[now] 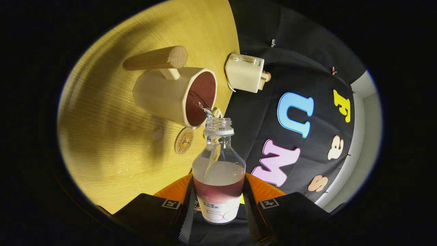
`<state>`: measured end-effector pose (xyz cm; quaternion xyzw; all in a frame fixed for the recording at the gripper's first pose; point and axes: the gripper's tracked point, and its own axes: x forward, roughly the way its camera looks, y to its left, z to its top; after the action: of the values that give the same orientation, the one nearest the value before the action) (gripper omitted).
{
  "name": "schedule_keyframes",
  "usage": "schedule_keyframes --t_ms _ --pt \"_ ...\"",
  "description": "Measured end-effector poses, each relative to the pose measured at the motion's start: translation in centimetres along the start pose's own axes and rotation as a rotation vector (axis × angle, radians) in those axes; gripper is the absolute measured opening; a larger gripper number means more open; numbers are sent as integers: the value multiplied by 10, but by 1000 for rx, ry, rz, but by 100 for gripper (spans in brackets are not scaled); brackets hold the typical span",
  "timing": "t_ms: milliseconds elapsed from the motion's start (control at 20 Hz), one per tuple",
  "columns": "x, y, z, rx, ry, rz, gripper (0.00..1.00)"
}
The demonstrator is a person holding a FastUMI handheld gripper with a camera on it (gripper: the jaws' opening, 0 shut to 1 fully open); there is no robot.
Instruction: Take the bottle from table, then pour the juice into the cup, finally place the bottle on the coaster
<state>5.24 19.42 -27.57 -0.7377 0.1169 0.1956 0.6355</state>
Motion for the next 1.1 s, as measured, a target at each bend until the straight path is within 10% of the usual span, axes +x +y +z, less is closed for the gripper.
schedule_keyframes --t_ms 1100 --pt "5 -27 5 -154 -25 -75 68"
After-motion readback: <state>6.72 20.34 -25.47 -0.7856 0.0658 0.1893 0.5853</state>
